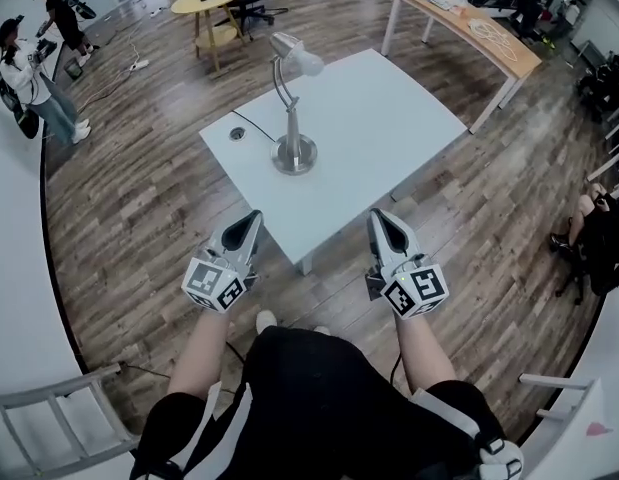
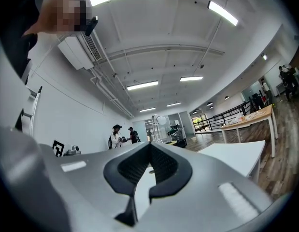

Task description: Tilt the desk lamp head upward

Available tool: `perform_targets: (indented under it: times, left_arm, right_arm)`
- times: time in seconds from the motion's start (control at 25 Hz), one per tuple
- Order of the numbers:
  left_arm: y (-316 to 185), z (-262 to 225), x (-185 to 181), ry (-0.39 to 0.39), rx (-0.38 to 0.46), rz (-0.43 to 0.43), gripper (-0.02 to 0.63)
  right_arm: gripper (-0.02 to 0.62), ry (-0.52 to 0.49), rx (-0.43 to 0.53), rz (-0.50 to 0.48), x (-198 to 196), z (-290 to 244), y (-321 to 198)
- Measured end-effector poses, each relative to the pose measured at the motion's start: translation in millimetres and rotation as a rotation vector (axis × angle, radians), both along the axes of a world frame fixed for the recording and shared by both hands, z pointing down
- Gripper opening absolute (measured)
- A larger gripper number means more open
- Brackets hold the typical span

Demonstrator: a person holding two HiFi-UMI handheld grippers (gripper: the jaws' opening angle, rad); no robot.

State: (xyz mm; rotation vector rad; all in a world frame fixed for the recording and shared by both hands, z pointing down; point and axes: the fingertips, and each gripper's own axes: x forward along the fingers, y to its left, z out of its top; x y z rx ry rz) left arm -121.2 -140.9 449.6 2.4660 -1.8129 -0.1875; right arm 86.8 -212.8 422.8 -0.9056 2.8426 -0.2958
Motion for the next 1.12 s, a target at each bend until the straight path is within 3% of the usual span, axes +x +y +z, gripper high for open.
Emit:
perform_targets:
  times: [0.2, 0.52, 0.92, 1.12]
  left_arm:
    - [15, -8, -13, 0.003, 0.022, 0.006, 0.0]
    - [24, -16, -28, -0.005, 0.046, 0.032, 0.0]
    - [22, -10, -30, 0.028, 0.035, 0.034, 0.0]
    - [16, -15, -32, 0.009, 0.025, 0.035, 0.0]
  right_arm:
    - [0.003, 0.009, 0.006, 0.042, 2, 3, 9]
    - [0.003, -0.001, 0.025, 0.032, -22, -4, 19]
    - [0.003, 0.008, 0.012, 0.031, -30, -1, 17]
    - [0.003, 0.001, 0.015, 0.041, -31, -5, 11]
